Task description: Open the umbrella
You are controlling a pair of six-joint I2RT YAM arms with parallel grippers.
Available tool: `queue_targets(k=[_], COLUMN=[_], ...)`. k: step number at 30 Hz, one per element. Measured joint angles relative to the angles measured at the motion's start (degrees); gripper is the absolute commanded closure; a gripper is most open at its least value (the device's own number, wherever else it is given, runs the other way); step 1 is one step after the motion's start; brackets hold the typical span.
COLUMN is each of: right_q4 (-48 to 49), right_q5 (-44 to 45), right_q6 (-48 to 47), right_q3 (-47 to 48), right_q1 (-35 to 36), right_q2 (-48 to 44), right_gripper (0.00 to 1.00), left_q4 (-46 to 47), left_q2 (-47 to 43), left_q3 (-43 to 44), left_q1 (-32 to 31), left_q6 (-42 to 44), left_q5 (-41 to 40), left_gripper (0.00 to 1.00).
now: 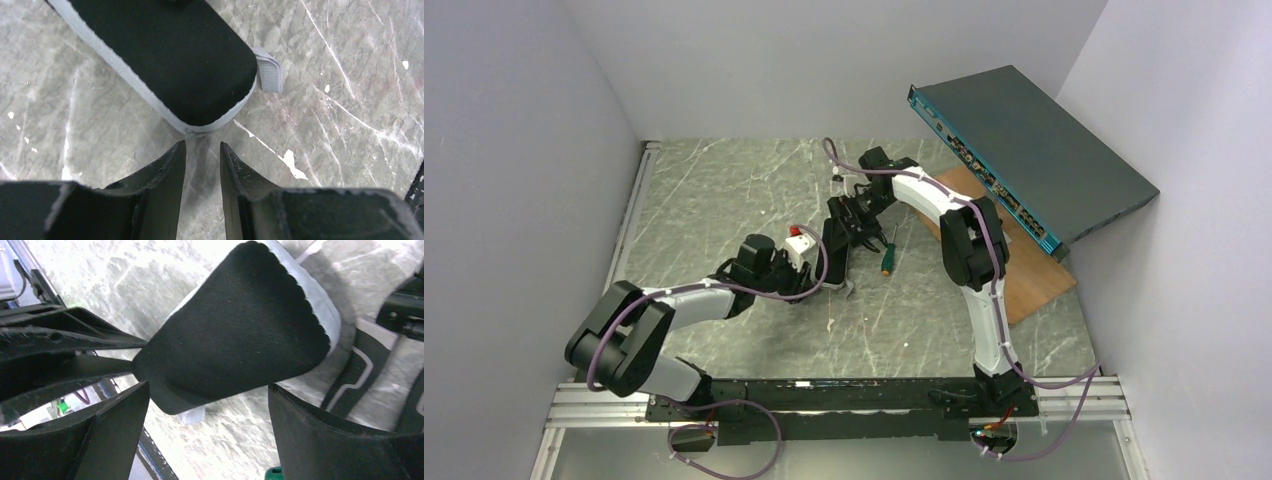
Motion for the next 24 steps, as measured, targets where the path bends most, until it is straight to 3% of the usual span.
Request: queue_targets(k=[7, 14, 19, 24], right_q4=[0.2, 0.5, 0.5, 1.7], right_q5=[-0.4, 0.0, -1.0, -2.0], right_q6=[3.6, 4.8, 5.1, 5.3], right_q3=[2.2, 2.3, 2.2, 1.2], right_q1=[1.0, 1.7, 1.6, 1.3], right_q2=[1.3, 3.2, 3.3, 3.3], right_gripper=[0.09, 0.41, 0.5, 0.54], left_q4=[2.2, 0.3, -2.4, -2.8], left_q2=[2.4, 0.2, -4.9, -3.1], left_q3=[1.3, 1.1, 0.6, 0.6], left_q1=[-3.2, -3.8, -4.2, -6.6], left_q6=[1.0, 1.9, 1.9, 2.1], left_q5=[-0.4, -4.0, -9.0, -12.4], left_gripper=[0.62, 0.56, 0.51, 0.47])
